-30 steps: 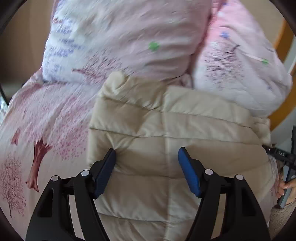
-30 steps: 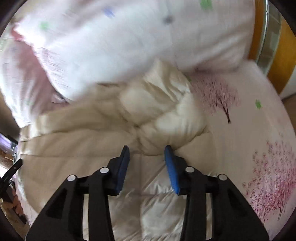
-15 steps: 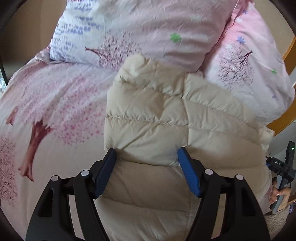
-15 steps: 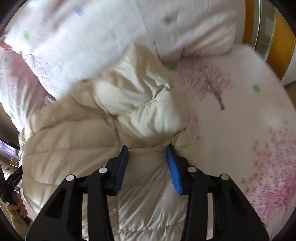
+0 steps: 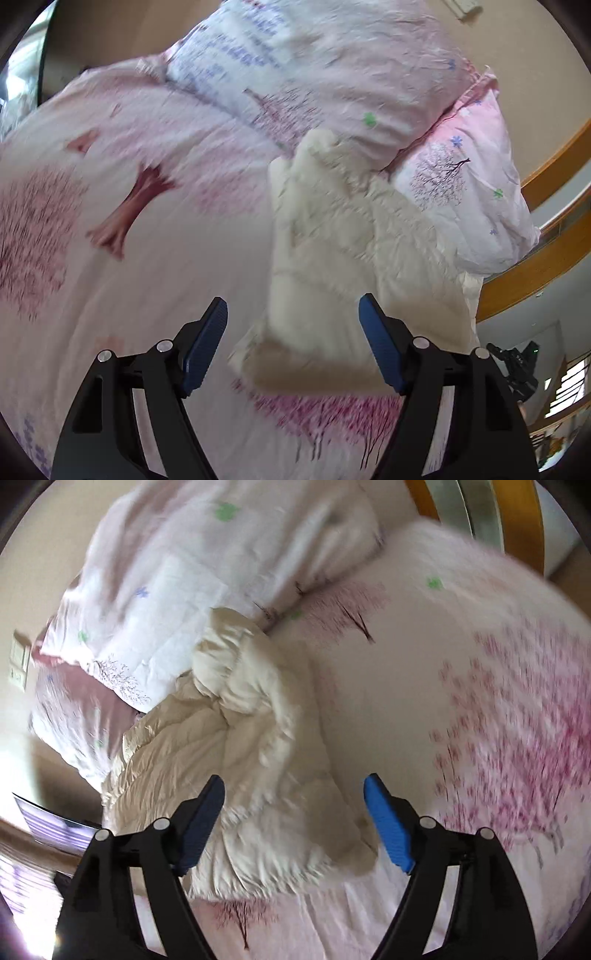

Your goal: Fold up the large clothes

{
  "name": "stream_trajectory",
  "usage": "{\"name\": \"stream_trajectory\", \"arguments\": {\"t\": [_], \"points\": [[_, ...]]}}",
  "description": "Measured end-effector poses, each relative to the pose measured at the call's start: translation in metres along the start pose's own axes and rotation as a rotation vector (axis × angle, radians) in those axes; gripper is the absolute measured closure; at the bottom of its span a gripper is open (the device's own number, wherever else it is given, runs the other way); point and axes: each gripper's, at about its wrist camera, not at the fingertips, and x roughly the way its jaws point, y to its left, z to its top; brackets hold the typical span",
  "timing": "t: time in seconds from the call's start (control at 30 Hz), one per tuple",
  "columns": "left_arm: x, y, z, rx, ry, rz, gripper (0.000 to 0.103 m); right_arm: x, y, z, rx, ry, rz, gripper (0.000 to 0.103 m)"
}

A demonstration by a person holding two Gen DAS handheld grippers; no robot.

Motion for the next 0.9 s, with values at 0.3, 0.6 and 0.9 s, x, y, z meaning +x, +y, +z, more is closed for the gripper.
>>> {"name": "stream_trajectory", "arguments": {"t": [0.3, 0.6, 0.9], "points": [[0.022, 0.023, -0.009, -0.090, 0.106, -0.056, 0.029, 0.033, -0.022, -0.007, 0.092, 0.121, 0.126, 0.024], [0.047, 0.018, -0.007, -0.153, 0.126, -0.145, 0.029, 0.049, -0.022, -0.007, 0.086, 0.190, 0.250, 0.034], [0.049, 0.020, -0.011, -0.203, 0.081, -0.211, 0.082, 0.047, -0.009, -0.016, 0.077, 0.191, 0.350, 0.081]]}}
